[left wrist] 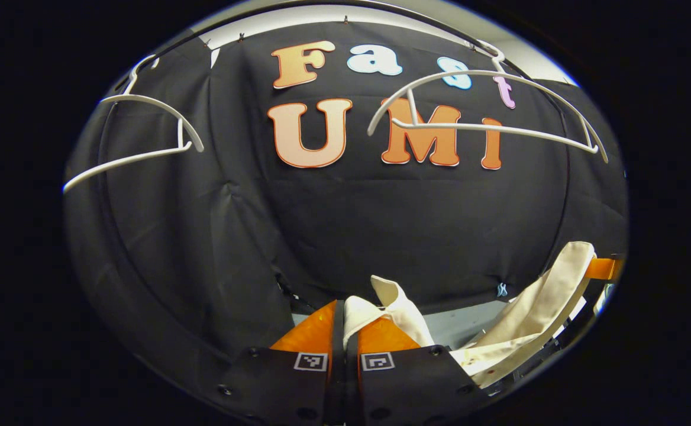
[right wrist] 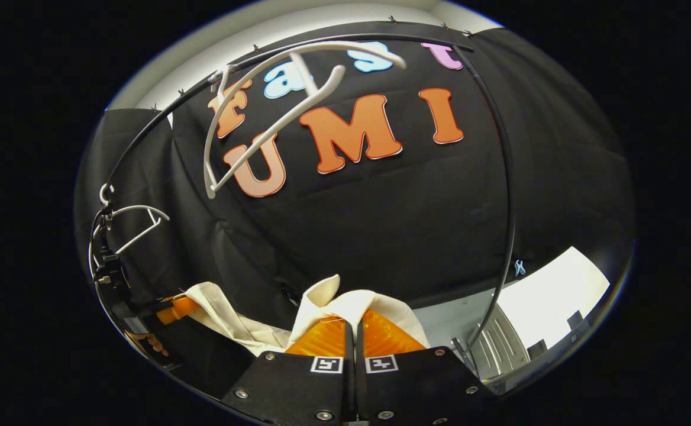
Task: Grasp the clothes on the hanger with both hands and then place them into the laundry hamper below.
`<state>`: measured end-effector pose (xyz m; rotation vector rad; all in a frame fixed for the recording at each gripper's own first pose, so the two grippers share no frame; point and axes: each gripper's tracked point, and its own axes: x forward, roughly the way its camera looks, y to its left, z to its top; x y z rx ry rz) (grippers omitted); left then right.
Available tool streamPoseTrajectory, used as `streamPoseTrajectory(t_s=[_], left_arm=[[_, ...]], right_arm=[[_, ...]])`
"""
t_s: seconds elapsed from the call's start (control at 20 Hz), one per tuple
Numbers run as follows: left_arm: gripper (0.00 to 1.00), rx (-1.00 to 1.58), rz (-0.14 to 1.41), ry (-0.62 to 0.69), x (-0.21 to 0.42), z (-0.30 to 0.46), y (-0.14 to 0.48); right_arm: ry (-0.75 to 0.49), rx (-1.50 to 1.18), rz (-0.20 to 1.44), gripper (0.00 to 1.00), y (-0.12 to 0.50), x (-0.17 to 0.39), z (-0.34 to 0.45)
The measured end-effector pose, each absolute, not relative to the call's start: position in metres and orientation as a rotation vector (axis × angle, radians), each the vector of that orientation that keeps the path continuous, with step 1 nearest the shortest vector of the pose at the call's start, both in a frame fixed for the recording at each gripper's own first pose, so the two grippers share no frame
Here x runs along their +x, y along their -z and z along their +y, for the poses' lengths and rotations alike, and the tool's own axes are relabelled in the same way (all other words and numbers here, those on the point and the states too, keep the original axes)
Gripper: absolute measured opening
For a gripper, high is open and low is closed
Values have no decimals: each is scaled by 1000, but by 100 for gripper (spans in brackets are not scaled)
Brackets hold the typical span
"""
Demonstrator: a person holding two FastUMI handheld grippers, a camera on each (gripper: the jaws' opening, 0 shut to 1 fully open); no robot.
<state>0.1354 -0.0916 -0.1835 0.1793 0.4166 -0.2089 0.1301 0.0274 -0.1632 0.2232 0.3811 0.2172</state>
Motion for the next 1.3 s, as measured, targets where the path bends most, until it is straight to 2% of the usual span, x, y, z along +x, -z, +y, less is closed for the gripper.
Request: streamPoseTrajectory(t_s=[0.5, 1.3], left_arm=[[7, 170, 540, 254, 102, -98, 235], [7, 163, 811, 191, 70, -89, 333]], right_arm=[[-264, 203, 483, 0, 224, 121, 86], [-222, 109, 635, 2, 314, 119, 119]])
